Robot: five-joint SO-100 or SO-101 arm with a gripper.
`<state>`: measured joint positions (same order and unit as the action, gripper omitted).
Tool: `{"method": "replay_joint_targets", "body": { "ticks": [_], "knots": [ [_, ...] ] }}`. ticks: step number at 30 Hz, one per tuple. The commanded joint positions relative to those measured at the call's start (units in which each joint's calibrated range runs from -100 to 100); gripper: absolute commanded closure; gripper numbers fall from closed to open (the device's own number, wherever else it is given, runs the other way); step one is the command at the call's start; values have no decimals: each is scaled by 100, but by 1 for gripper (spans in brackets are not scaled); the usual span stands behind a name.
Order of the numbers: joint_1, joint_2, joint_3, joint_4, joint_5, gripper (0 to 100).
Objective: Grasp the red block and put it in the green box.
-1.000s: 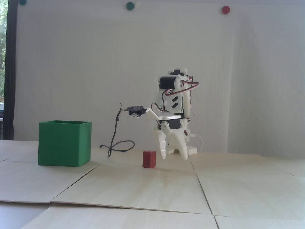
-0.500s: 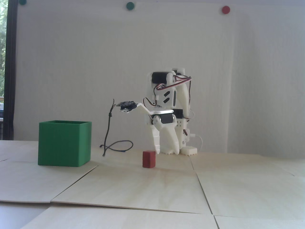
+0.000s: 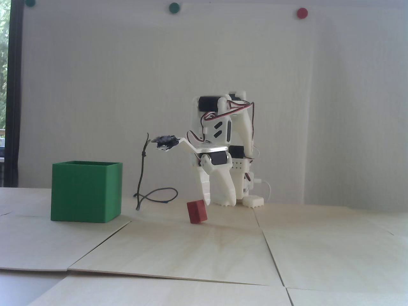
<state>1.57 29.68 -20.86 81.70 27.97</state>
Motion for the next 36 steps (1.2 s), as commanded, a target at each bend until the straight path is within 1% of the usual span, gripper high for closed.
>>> {"method": "replay_joint_targets", "body": {
  "ticks": [1, 10, 15, 22, 27, 31, 36],
  "knots": [
    [-40, -185, -452, 119, 144, 62],
    [137, -201, -523, 60, 139, 62],
    [410, -130, -1392, 161, 144, 62],
    [491, -122, -2448, 920, 154, 62],
    [410, -114, -2475, 1012, 159, 62],
    [290, -3, -2084, 1012, 383, 62],
    [266, 289, -1987, 937, 435, 62]
  ]
}}
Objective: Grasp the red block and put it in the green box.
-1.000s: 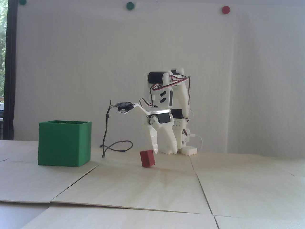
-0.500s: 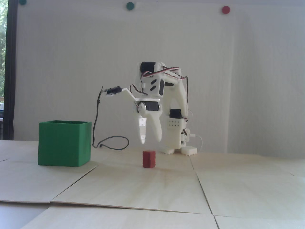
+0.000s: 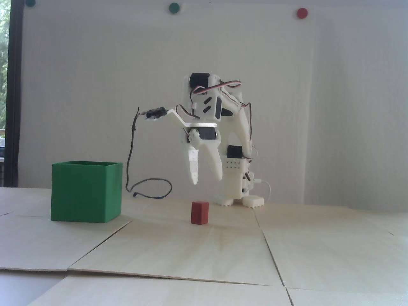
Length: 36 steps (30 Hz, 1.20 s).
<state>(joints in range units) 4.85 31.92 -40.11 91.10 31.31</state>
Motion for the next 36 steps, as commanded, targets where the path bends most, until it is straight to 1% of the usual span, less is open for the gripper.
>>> {"method": "replay_joint_targets", "body": {
  "ticks": [1, 6, 10, 14, 23, 36],
  "knots": [
    [-63, 152, -62, -4, 164, 62],
    [-160, 491, -62, 30, 487, 62],
    [-264, 562, -62, 39, 580, 62],
    [-320, 578, -44, 47, 825, 62],
    [-280, 507, -71, 5, 799, 62],
    [-385, 491, -71, 544, 669, 62]
  ]
}}
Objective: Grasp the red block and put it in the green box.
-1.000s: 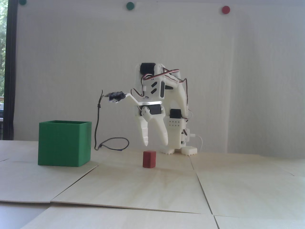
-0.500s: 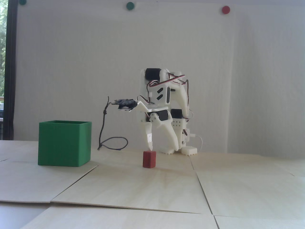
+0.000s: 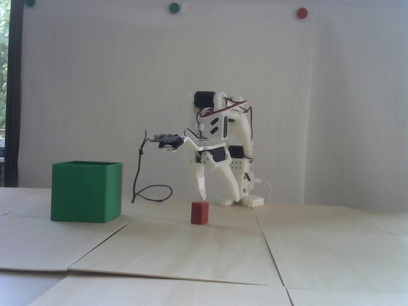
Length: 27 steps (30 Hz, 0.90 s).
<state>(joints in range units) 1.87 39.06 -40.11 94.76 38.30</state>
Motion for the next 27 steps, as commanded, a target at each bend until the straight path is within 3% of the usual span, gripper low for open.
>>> {"method": "replay_joint_targets", "body": {
  "ticks": [1, 19, 27],
  "knots": [
    [-79, -223, -71, 178, -25, 62],
    [-111, -231, -53, 448, -379, 62],
    [388, -223, -80, 389, -405, 62]
  ]
}}
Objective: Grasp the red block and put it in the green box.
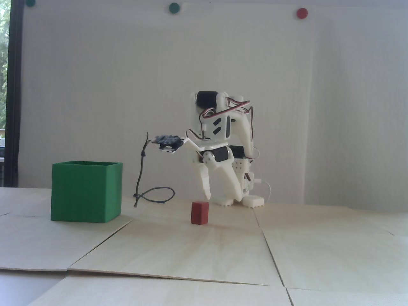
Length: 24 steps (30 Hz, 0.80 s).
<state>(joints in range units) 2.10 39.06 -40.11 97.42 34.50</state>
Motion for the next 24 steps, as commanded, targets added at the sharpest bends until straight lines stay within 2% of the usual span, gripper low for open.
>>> {"method": "replay_joint_targets", "body": {
  "ticks": [1, 8, 24],
  "knots": [
    [429, -223, -80, 39, -24, 62],
    [751, -207, -80, -324, 80, 62],
    [534, 30, 89, -476, 48, 62]
  ]
}}
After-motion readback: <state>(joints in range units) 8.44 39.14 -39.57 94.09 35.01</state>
